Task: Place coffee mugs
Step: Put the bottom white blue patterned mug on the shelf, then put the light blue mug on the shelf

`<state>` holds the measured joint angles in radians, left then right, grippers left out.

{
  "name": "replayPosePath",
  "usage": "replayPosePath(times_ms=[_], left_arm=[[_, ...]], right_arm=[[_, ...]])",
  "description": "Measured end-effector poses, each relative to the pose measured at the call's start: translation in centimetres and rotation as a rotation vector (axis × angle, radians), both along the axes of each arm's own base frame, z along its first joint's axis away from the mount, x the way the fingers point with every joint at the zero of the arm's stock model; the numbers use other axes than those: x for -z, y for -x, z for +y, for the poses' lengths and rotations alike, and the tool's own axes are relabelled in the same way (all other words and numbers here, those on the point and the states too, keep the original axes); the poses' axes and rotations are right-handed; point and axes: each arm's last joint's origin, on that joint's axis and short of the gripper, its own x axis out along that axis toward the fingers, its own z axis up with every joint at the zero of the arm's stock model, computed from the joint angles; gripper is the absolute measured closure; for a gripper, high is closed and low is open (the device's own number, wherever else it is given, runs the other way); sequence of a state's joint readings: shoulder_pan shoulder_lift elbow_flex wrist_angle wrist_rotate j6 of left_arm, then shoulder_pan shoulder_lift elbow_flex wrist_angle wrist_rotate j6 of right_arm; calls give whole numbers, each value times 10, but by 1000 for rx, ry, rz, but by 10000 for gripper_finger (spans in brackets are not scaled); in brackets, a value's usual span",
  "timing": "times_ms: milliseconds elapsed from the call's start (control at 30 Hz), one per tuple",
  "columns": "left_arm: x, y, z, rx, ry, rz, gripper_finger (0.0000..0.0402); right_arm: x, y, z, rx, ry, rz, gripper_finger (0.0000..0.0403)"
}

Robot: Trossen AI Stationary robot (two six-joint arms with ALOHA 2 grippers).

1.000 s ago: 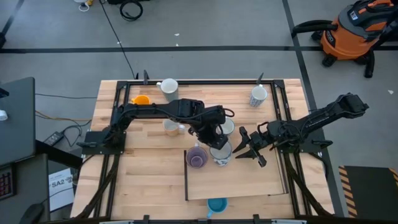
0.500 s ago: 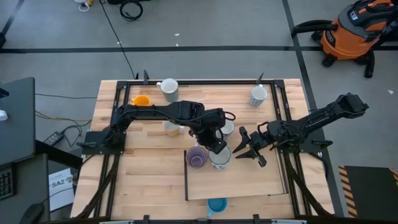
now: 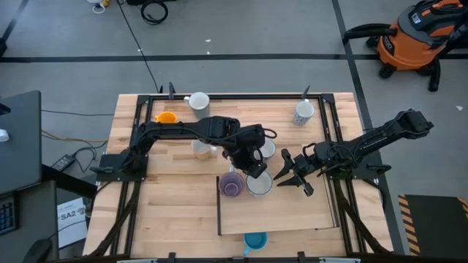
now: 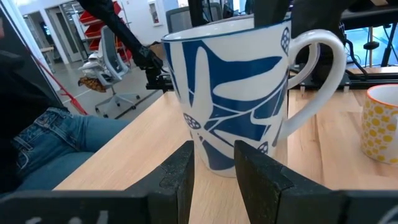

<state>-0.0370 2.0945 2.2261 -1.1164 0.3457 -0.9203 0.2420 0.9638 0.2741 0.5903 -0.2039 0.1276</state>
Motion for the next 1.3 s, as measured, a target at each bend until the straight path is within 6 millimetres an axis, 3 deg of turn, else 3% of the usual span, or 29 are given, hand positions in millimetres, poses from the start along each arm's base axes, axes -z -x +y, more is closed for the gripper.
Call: replayPosePath(times_ms=[433, 700, 900, 1133, 1300], left_arm=[[-5, 2, 9, 66, 25, -42, 271], [-43, 20, 14, 108, -45, -167, 271], [-73, 51, 14, 239, -157, -259, 271], [-104, 107, 1, 366, -456, -254, 271], [-95, 138, -10, 406, -554, -147, 271]], right_arm=[[0, 0, 0, 1, -3, 1, 282], [-4, 2, 0, 1, -9, -22, 282], [-9, 5, -1, 1, -20, -50, 282], [-33, 1, 0, -6, -30, -76, 282], [-60, -8, 2, 16, 8, 28, 282]])
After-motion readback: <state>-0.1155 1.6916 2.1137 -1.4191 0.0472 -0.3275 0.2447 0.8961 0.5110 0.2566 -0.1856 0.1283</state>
